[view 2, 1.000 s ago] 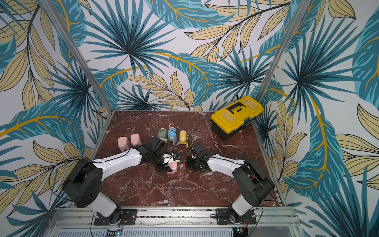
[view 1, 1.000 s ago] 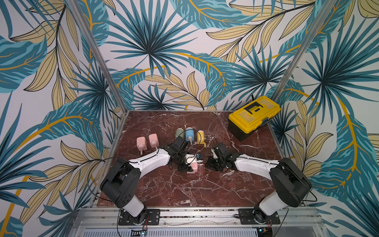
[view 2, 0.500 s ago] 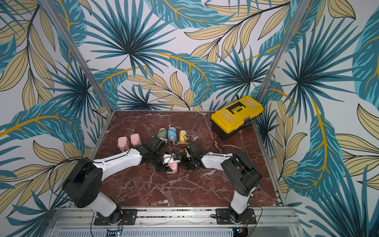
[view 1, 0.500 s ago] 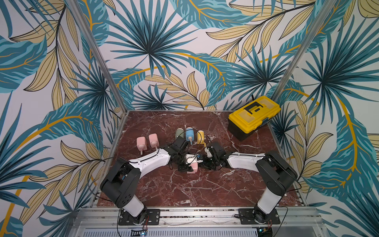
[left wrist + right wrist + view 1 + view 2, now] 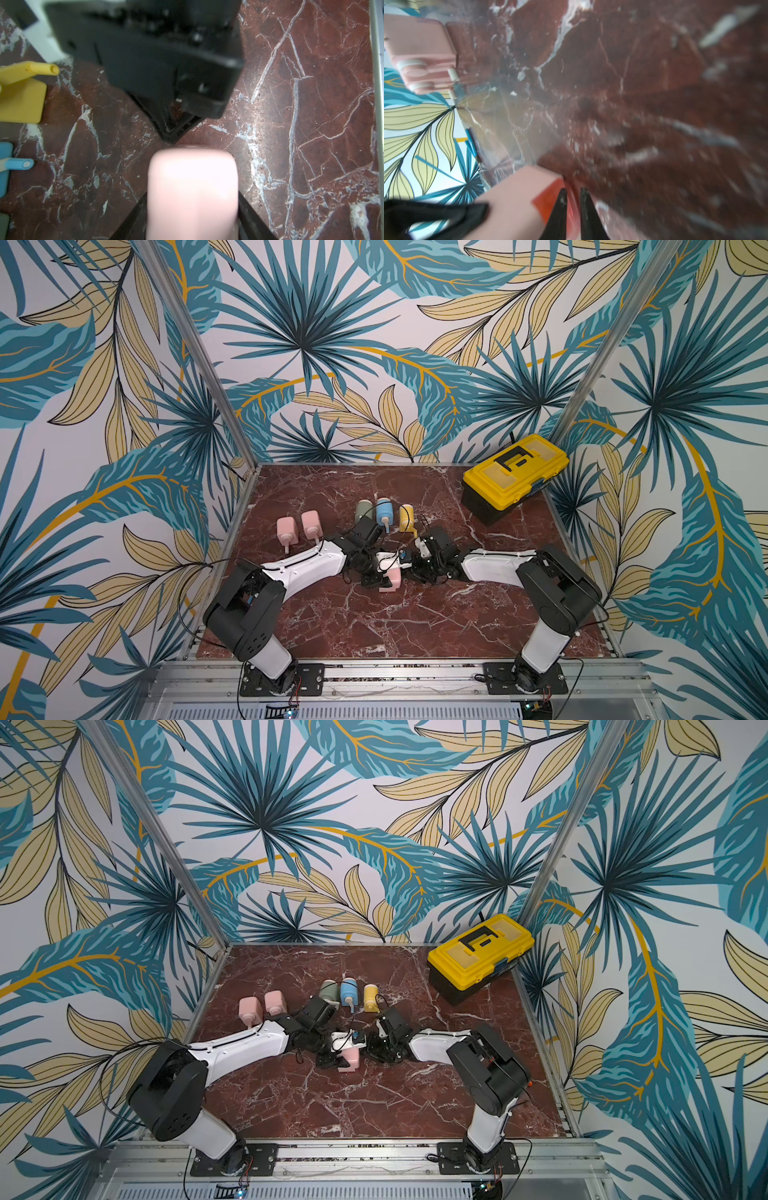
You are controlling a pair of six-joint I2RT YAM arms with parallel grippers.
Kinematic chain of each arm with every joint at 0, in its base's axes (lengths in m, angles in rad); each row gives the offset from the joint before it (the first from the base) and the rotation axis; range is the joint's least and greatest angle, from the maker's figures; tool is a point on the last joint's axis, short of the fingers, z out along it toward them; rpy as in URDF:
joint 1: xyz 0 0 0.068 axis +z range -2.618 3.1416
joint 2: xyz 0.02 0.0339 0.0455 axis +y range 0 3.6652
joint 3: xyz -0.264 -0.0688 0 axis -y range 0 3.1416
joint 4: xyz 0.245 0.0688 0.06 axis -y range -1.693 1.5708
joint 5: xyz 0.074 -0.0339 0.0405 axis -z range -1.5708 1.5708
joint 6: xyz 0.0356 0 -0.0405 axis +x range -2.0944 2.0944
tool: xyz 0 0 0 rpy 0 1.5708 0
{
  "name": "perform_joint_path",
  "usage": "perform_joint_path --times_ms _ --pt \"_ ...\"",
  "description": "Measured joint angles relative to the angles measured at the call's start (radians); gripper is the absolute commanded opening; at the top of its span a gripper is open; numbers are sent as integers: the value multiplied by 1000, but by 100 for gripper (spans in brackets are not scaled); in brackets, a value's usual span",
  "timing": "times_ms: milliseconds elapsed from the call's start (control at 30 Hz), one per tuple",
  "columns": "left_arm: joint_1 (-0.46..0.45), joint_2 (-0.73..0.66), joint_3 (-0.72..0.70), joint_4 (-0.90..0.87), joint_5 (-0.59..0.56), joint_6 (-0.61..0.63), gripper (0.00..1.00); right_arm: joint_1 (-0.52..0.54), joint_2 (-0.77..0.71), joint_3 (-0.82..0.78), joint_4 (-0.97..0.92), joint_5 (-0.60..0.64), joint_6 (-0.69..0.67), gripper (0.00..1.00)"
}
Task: Put the tray back into the pencil sharpener
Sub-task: Close the container of the pencil sharpener, then pick up the pencil sharpener from the center of the board.
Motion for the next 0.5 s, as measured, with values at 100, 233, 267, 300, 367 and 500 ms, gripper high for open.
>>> perform_joint_path --times_ms 100,233,267,300,367,500 --pt "-16 -12 -1 -4 -30 -22 22 -23 -137 -50 -60 52 -5 18" --pt "-31 -64 -5 -13 -68 -97 6 -56 -332 -65 -177 161 -36 19" --pt "-33 -86 -5 -16 -76 -125 3 -62 -380 -72 -207 191 -43 19" --pt "-33 -108 -5 -16 -85 -153 0 -67 -423 -78 -237 216 -47 20" --pt "-33 -160 -5 -16 -111 -239 0 -79 -509 -93 -304 277 -60 21" --pt "-33 -250 -14 -15 -193 -443 0 -97 -609 -99 -415 367 -90 22"
